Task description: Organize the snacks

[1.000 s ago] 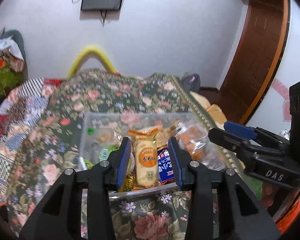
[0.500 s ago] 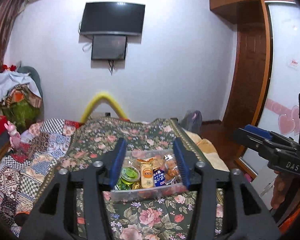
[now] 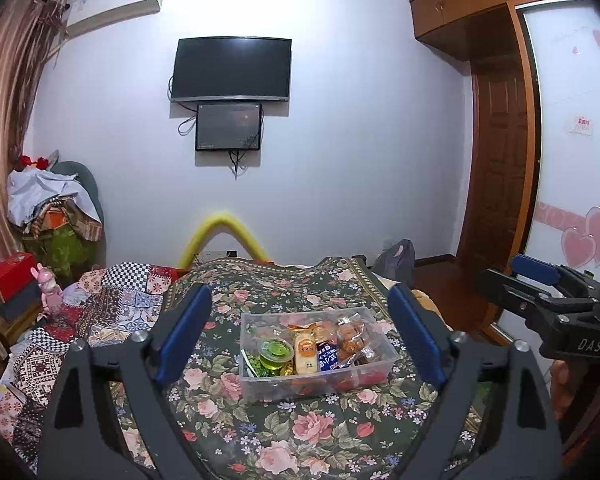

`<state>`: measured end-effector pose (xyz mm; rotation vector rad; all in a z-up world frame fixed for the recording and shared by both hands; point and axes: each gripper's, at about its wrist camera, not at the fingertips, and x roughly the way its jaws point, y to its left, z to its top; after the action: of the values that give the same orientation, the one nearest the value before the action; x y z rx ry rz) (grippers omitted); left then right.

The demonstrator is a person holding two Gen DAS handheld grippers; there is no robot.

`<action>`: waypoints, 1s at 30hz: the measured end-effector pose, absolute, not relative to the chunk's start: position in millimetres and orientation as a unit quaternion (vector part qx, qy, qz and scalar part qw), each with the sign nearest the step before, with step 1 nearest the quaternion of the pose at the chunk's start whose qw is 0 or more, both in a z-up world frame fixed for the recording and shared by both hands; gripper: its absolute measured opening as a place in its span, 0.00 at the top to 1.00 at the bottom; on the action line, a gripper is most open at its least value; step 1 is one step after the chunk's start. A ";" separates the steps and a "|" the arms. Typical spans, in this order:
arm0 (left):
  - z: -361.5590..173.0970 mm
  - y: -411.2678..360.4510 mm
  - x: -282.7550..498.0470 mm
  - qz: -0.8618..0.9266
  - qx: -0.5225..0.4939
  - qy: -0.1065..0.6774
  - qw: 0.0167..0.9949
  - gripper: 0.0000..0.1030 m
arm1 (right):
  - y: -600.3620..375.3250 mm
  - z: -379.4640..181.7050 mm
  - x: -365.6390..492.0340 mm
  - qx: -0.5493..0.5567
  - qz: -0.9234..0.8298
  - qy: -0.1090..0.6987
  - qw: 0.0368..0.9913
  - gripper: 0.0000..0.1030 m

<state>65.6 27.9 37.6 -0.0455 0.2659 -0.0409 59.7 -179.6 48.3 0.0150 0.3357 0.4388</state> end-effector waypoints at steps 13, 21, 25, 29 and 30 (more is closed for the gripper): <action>29.6 24.1 54.4 -0.019 -0.021 0.131 0.991 0.06 | -182.2 44.2 44.8 0.000 0.191 0.152 0.970 0.00; 29.8 20.9 54.1 -0.024 -0.019 0.132 0.991 0.05 | -183.1 43.9 44.0 0.000 0.191 0.151 0.970 0.00; 30.4 18.9 53.6 -0.028 -0.015 0.131 0.991 0.04 | -183.3 44.2 43.5 -0.002 0.189 0.151 0.970 0.00; 29.8 18.8 53.2 -0.030 -0.016 0.130 0.991 0.04 | -184.5 45.0 43.1 -0.003 0.188 0.150 0.971 0.00; 29.8 19.1 53.2 -0.029 -0.016 0.130 0.991 0.04 | -184.7 45.6 42.9 -0.004 0.187 0.149 0.971 0.00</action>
<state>53.2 19.1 29.8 -0.0320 0.2607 -0.0592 42.9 -184.7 45.6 -0.0075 0.3018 0.3772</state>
